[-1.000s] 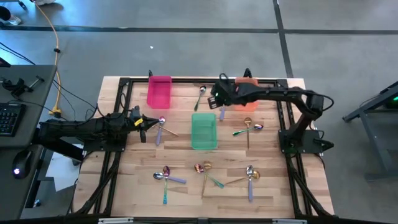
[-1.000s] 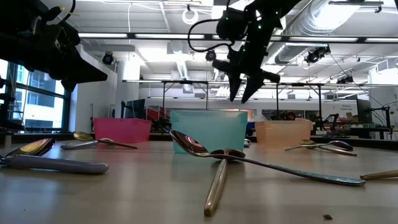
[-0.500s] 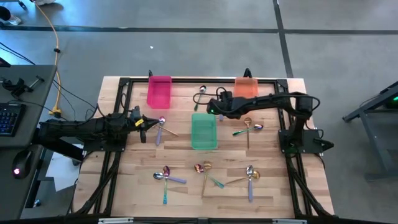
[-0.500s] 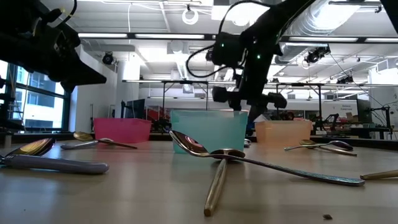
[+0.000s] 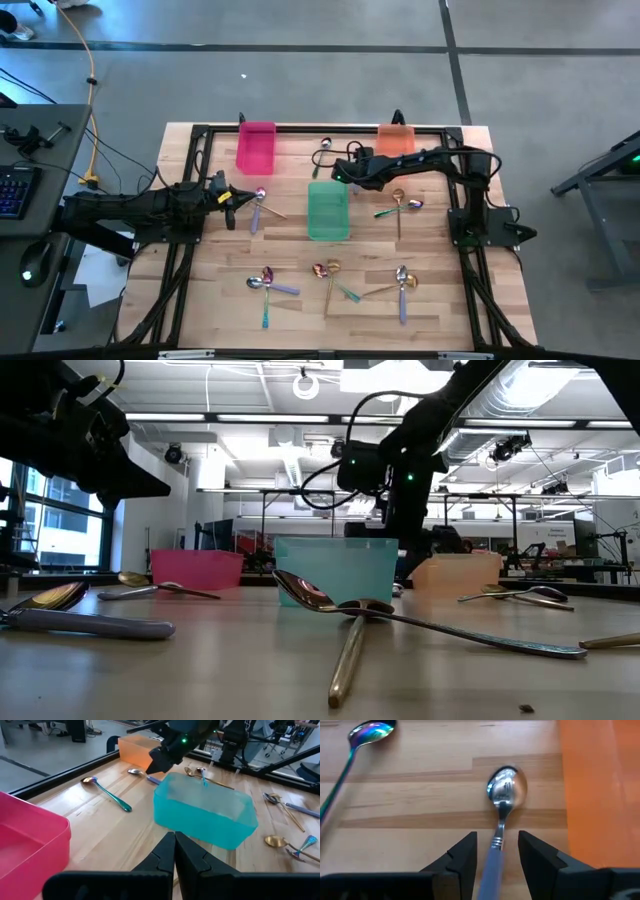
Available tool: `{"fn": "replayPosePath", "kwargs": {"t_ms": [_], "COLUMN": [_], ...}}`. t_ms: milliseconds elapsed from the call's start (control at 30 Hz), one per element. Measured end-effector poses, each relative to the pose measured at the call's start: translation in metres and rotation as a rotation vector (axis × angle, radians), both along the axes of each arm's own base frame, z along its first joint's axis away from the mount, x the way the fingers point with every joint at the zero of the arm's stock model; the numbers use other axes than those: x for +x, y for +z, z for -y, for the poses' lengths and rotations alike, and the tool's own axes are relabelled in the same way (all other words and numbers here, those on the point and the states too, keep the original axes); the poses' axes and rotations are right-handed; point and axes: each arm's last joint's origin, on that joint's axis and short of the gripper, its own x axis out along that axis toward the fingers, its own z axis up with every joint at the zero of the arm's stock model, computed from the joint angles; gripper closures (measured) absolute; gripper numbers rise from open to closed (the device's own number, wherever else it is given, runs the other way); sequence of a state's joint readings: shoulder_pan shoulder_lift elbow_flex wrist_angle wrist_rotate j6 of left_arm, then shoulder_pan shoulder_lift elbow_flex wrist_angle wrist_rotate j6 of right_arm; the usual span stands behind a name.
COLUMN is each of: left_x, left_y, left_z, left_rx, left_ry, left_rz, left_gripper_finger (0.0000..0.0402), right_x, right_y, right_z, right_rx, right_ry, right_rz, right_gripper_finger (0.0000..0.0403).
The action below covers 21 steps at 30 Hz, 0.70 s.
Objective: Sort silverware by color (type)
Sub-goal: Put the top center purple spoon into the orange bin
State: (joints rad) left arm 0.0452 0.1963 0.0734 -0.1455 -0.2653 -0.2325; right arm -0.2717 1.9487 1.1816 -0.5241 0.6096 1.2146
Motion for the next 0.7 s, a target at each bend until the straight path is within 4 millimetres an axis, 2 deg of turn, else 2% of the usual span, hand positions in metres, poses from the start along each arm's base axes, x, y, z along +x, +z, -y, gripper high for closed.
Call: {"fn": "replayPosePath", "kwargs": {"t_ms": [400,500,700], "left_x": [0.0,0.0,0.0], "left_y": [0.0,0.0,0.0], "left_z": [0.0,0.0,0.0], "left_rx": [0.0,-0.001,-0.001], "left_ry": [0.0,0.0,0.0], "left_rz": [-0.003,-0.002,-0.002], "left_gripper_finger": [0.0402,0.0402,0.0402], "right_x": [0.003,0.003,0.004], "right_y": [-0.024,-0.025,-0.025], "right_z": [0.003,0.002,-0.002], "right_rx": [0.039,0.045,0.056], "right_ry": [0.01,0.036,0.091], "right_rz": [-0.054,-0.071,-0.102], "right_gripper_finger": [0.0283,0.0306,0.0378]}}
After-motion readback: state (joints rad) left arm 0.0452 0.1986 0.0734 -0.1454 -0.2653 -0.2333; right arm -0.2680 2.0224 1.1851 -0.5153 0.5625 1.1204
